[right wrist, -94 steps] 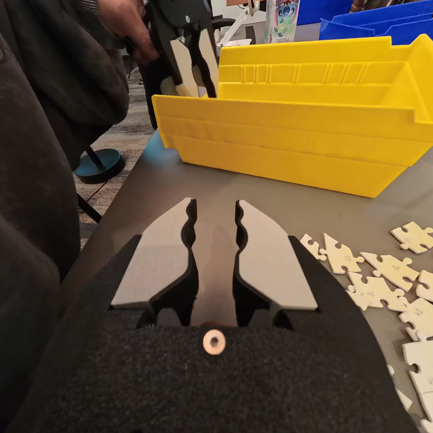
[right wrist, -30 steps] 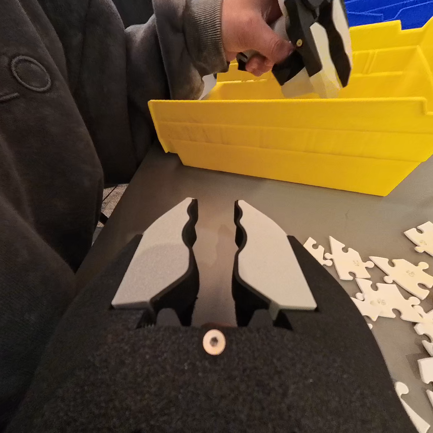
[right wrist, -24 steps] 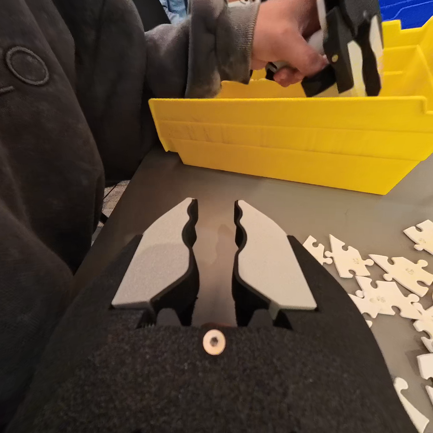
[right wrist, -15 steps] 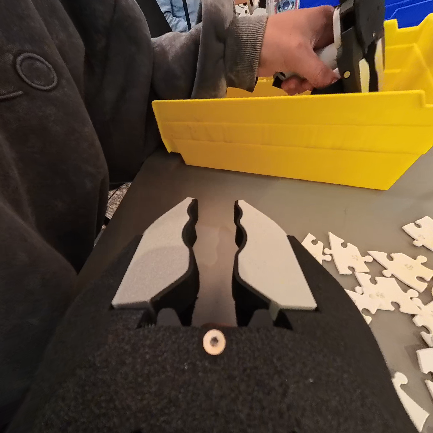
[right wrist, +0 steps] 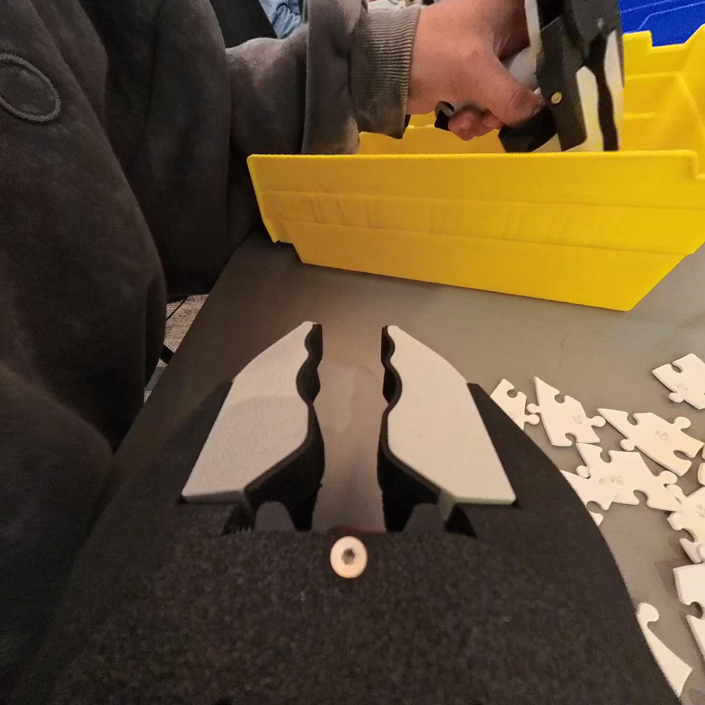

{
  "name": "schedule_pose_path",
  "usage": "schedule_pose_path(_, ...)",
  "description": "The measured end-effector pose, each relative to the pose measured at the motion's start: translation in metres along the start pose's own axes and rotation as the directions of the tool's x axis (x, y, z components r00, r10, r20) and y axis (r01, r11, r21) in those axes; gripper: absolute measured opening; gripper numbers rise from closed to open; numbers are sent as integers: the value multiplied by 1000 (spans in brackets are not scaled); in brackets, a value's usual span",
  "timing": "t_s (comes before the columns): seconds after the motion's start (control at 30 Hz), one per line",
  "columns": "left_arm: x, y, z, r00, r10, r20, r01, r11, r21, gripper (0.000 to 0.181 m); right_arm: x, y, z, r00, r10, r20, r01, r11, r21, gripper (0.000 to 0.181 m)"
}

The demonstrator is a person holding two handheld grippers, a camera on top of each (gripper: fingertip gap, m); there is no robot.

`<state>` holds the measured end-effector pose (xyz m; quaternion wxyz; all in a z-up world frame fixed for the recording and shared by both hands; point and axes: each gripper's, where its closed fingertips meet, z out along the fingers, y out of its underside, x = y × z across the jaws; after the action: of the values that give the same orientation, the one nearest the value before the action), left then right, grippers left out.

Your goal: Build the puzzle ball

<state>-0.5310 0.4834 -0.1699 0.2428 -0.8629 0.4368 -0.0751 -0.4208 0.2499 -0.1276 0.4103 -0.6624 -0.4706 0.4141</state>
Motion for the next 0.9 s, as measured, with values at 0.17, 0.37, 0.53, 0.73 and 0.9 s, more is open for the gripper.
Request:
schedule_pose_path(0.17, -4, 6, 17, 1000, 1, -5, -2, 997, -79, 60, 0, 1, -1, 1000, -3, -4, 3, 1000, -4, 29)
schedule_pose_path(0.37, 4, 5, 20, 995, -68, -76, 64, 996, -56, 43, 0, 1, -2, 1000, 1, -3, -1, 1000, -4, 29)
schedule_pose_path(0.53, 9, 5, 10, 999, -14, -51, 12, 999, -31, 14, 0, 2, -2, 1000, -1, -2, 1, 1000, -5, 29)
schedule_pose_path(0.73, 18, -5, -25, 998, 45, -36, -42, 997, 66, 2, -1, 2, -2, 1000, -9, -7, 9, 1000, -11, 29)
schedule_pose_path(0.9, 27, 1, -43, 997, 81, -4, -80, 994, 68, 2, -2, 3, -1, 999, -29, -17, 28, 999, -19, 28)
